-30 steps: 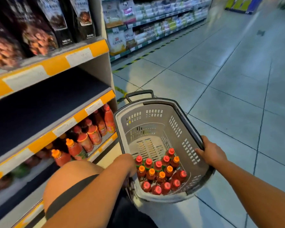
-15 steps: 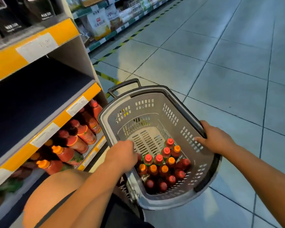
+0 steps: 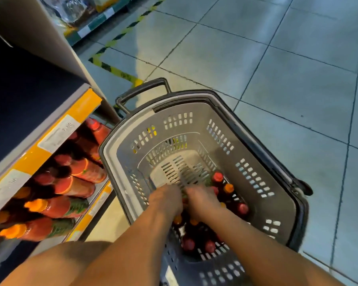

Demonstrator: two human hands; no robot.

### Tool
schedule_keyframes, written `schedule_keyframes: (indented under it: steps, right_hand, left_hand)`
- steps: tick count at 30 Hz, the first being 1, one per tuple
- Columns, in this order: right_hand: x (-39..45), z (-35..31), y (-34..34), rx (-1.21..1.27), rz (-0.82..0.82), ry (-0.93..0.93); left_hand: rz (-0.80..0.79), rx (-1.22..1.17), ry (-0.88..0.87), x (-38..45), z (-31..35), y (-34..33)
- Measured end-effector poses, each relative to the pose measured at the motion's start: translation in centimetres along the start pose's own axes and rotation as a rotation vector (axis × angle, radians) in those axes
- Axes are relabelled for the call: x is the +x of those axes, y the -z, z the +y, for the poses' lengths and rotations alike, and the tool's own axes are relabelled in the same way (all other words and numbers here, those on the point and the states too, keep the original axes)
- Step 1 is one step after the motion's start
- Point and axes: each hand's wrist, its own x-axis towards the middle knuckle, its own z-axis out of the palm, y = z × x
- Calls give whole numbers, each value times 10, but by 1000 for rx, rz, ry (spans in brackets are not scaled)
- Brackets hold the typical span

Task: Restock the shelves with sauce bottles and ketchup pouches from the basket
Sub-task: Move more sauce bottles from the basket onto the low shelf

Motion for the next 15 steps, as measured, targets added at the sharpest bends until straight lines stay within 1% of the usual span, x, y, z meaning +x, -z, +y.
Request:
schedule_keyframes:
  steps: [3, 7, 9, 12, 15]
  right_hand:
    - [8, 7, -20, -12, -15, -12]
    - [13, 8, -32, 18, -67, -22]
    - [15, 7, -32, 27, -54, -25]
    - [16, 6, -33, 49, -34, -29]
    - [16, 6, -33, 84, -21, -33]
  left_hand:
    - [-79, -60, 18, 22, -7, -3]
    - [-177, -32, 15, 40, -5, -12]
    - [-209, -40, 26, 47, -1, -18]
    - [-210, -40, 62, 54, 2, -22]
    - [-209, -35, 63, 56, 5, -21]
